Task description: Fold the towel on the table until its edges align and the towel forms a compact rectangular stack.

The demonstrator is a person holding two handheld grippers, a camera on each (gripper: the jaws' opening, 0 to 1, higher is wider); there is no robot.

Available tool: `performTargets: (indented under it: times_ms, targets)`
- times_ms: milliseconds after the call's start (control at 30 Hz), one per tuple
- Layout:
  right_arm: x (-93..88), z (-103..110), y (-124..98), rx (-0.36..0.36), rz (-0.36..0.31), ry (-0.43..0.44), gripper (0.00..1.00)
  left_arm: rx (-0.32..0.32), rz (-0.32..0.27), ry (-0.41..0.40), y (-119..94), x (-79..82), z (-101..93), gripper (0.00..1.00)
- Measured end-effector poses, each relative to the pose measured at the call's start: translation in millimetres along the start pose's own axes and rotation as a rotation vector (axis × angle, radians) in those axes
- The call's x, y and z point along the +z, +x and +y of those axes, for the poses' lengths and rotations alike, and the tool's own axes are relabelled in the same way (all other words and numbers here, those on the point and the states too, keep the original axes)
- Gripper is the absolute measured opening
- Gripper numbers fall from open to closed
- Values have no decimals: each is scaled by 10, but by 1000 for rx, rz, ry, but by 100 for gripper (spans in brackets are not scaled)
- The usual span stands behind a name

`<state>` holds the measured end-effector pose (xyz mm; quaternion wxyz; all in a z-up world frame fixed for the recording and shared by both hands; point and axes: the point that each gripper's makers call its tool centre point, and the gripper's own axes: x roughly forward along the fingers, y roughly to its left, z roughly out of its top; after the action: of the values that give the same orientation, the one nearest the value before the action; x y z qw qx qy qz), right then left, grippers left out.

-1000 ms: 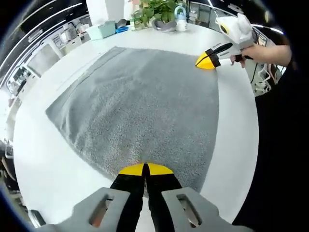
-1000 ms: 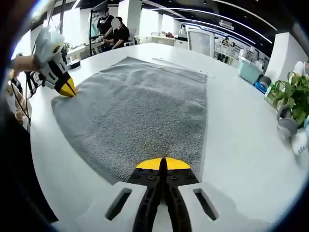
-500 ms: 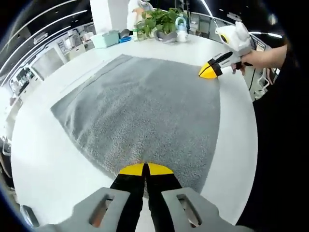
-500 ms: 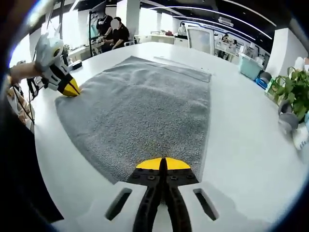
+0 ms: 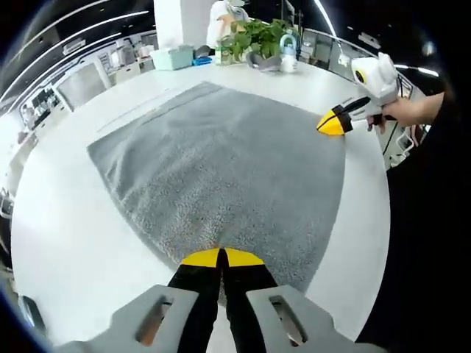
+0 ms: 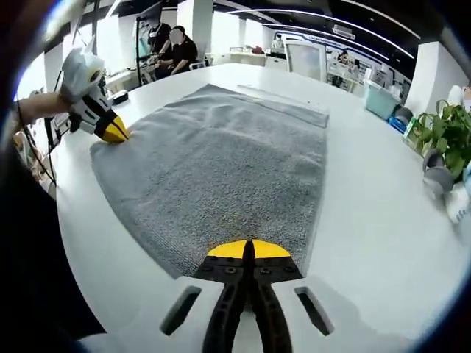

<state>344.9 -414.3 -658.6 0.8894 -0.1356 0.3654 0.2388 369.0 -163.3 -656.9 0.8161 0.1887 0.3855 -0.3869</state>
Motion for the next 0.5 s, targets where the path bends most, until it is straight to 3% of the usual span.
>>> performTargets:
  times_ms: [167, 233, 333, 367, 433, 500]
  targets:
    - [-4, -4, -3, 8, -32, 30, 0, 23, 5, 15, -2, -3, -17, 1]
    - [0, -8, -5, 20, -60, 109, 0, 25, 5, 14, -3, -4, -10, 1]
    - [-10, -17, -11, 31, -73, 106, 0, 24, -5, 8, -7, -6, -8, 1]
    - [-8, -18, -9, 36, -75, 108, 0, 24, -15, -9, -10, -6, -4, 1]
    - [3, -3, -11, 55, -80, 157, 0, 2, -67, -118, -10, 6, -1, 1]
    - [4, -18, -12, 75, -84, 146, 0, -48, -131, -235, -27, 7, 22, 1]
